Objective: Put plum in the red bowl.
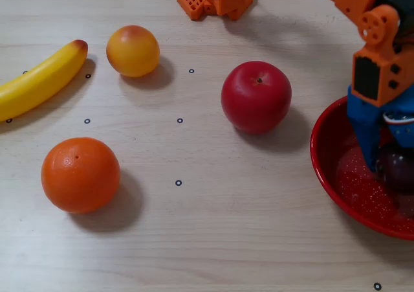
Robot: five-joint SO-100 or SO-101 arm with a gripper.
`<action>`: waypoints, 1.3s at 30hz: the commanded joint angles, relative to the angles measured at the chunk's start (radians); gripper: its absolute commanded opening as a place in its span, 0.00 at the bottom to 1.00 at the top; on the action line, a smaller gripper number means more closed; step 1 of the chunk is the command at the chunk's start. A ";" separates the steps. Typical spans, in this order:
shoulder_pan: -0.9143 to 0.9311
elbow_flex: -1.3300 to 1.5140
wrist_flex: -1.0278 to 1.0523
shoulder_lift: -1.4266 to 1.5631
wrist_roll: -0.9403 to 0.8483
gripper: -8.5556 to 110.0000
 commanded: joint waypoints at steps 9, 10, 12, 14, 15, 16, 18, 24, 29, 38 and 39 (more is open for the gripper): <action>-0.031 -0.035 -0.052 0.081 -0.121 0.07; -0.032 -0.035 -0.052 0.080 -0.130 0.07; -0.031 -0.032 -0.049 0.078 -0.161 0.16; -0.028 -0.032 -0.035 0.077 -0.166 0.30; -0.028 -0.037 -0.023 0.077 -0.172 0.32; -0.028 -0.044 -0.002 0.078 -0.175 0.33; -0.028 -0.063 0.037 0.080 -0.175 0.36; -0.014 -0.104 0.103 0.097 -0.170 0.41; -0.002 -0.107 0.120 0.149 -0.172 0.41; 0.025 -0.115 0.189 0.285 -0.133 0.38; 0.028 -0.115 0.196 0.299 -0.133 0.38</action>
